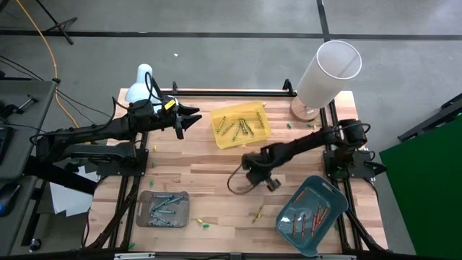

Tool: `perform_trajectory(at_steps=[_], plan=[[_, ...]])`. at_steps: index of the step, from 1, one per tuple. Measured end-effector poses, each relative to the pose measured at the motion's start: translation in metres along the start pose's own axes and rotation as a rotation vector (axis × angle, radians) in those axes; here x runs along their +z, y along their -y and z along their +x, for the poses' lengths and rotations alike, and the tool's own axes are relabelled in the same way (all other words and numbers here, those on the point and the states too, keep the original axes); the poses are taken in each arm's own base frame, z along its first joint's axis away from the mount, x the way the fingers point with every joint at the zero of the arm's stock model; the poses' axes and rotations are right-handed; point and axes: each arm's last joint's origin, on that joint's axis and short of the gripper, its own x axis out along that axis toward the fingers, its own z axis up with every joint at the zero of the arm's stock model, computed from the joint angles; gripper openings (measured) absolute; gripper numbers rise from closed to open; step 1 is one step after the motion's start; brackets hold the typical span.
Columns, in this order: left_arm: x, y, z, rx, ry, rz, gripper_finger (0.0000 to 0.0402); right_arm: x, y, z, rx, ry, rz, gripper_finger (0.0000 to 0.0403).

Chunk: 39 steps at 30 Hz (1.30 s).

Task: Sort crayons
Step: Put the green crayon into the yellow bin

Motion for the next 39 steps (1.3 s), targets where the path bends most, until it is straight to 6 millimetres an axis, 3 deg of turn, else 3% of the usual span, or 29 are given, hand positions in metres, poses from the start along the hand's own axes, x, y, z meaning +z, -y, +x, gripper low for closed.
perform_trajectory(at_steps=[7, 12, 17, 20, 24, 30, 35, 39], plan=[[0.003, -0.004, 0.0, 0.028, 0.021, 0.003, 0.0181, -0.058, 0.018, -0.024, -0.069, -0.076, 0.301, 0.0001], [0.003, -0.005, 0.0, 0.036, 0.022, 0.003, 0.0181, -0.103, -0.004, -0.044, -0.1, -0.039, 0.506, 0.0], [0.003, -0.005, 0.0, 0.04, 0.024, 0.004, 0.0181, -0.12, -0.025, -0.062, -0.168, 0.127, 0.659, 0.0], [0.003, -0.005, 0.0, 0.043, 0.025, 0.004, 0.0181, -0.116, -0.024, -0.07, -0.23, 0.268, 0.754, 0.0], [0.003, -0.005, 0.0, 0.043, 0.025, 0.003, 0.0181, -0.098, -0.008, -0.084, -0.374, 0.512, 0.844, 0.0], [0.003, -0.005, 0.0, 0.04, 0.03, -0.012, 0.0181, -0.064, 0.024, -0.14, -0.653, 0.985, 0.879, 0.0], [0.011, -0.001, -0.001, -0.001, 0.112, 0.085, 0.0181, -0.046, 0.039, -0.187, -0.693, 1.126, 0.773, 0.0], [0.013, 0.008, 0.0, -0.048, 0.129, 0.285, 0.0181, -0.037, 0.041, -0.207, -0.643, 1.185, 0.675, 0.0]])
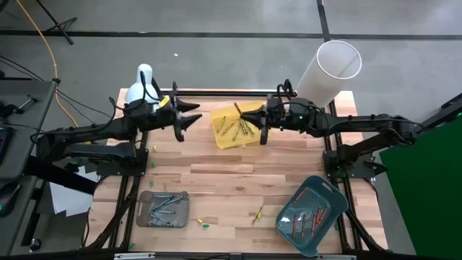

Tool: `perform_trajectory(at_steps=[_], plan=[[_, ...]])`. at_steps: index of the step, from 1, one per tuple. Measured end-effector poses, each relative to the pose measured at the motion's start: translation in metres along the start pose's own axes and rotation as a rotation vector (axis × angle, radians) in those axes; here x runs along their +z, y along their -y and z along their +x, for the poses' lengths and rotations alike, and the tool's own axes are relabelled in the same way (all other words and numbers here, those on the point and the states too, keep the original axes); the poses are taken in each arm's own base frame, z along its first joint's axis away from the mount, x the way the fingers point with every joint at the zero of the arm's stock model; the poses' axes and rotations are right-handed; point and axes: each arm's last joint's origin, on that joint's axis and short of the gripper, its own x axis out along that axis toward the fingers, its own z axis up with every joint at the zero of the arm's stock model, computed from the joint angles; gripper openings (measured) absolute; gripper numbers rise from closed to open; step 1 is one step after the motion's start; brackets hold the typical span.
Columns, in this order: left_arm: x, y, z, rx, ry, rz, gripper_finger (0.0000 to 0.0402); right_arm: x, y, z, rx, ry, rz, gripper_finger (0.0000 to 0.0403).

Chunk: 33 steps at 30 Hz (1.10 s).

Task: Sort crayons
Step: Put the green crayon into the yellow bin

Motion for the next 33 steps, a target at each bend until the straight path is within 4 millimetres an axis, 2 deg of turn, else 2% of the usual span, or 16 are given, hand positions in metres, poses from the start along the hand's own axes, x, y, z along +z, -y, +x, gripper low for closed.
perform_trajectory(at_steps=[3, 6, 17, 33], plan=[[-0.0012, 0.0047, 0.001, -0.029, -0.005, 0.112, 0.0181, 0.0066, -0.0031, 0.0003, 0.043, 0.014, -0.017, 0.0], [-0.001, 0.0078, 0.0008, -0.044, -0.001, 0.14, 0.0181, 0.0062, -0.0058, 0.0002, 0.058, 0.01, -0.018, 0.0], [0.0023, 0.01, 0.0007, -0.058, 0.029, -0.014, 0.0181, 0.006, -0.008, 0.0002, 0.068, 0.01, -0.012, 0.0], [0.0016, 0.0099, 0.0008, -0.057, 0.021, -0.027, 0.0181, 0.0063, -0.0062, 0.0002, 0.016, 0.017, 0.084, 0.0]])
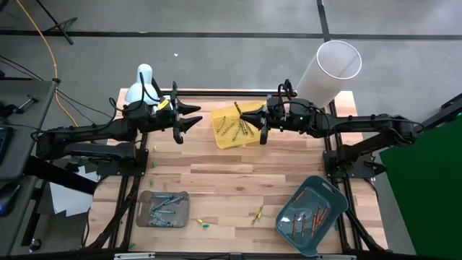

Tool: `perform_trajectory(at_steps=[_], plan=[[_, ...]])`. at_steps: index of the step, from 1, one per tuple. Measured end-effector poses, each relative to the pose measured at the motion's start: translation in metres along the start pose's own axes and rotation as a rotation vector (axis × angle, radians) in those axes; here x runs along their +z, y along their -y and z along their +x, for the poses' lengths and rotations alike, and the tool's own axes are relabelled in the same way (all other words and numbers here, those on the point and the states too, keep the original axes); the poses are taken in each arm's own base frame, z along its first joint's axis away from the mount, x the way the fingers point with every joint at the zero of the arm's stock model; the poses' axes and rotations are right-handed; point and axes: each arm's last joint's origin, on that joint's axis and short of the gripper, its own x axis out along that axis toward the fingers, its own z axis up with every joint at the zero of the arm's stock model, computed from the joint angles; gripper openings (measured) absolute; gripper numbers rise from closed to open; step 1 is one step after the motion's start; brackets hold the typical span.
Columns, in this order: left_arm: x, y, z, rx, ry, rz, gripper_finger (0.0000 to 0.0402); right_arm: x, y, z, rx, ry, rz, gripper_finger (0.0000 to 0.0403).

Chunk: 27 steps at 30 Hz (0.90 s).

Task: Sort crayons
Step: Put the green crayon into the yellow bin

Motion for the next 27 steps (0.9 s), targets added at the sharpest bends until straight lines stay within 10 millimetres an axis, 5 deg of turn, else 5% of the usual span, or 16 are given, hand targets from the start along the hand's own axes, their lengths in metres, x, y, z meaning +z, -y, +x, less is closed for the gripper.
perform_trajectory(at_steps=[27], plan=[[-0.0015, -0.0002, 0.0, 0.003, -0.015, -0.026, 0.0181, -0.0027, 0.0017, -0.0001, -0.043, -0.022, 0.032, 0.0]])
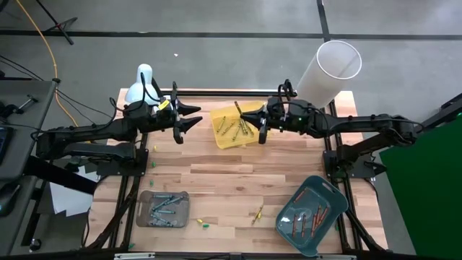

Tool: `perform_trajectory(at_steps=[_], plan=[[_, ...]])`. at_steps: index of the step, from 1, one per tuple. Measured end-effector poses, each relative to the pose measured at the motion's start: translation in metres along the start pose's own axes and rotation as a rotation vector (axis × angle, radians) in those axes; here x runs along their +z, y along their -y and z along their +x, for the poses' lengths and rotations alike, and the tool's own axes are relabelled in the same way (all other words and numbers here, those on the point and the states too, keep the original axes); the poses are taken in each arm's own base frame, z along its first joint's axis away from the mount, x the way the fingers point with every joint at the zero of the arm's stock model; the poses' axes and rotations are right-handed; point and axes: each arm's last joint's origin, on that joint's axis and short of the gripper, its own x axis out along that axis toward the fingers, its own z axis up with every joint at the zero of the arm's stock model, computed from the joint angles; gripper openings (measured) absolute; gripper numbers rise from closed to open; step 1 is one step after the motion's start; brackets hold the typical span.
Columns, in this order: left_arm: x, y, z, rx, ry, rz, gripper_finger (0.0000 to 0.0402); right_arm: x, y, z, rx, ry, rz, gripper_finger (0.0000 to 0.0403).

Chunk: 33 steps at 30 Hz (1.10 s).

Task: Sort crayons
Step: Put the green crayon into the yellow bin

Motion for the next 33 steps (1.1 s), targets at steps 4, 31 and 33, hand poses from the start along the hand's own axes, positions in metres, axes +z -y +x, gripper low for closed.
perform_trajectory(at_steps=[4, 31, 33], plan=[[0.0, 0.0, 0.0, 0.0, 0.0, 0.0, 0.0181, -0.003, 0.004, 0.002, -0.083, -0.008, 0.073, 0.0], [-0.002, 0.0, 0.0, 0.005, -0.021, -0.003, 0.0181, -0.122, 0.131, 0.086, -0.854, -0.827, 0.599, 0.0], [-0.002, 0.0, 0.0, 0.005, -0.021, -0.004, 0.0181, -0.127, 0.139, 0.087, -0.89, -0.825, 0.592, 0.0]])
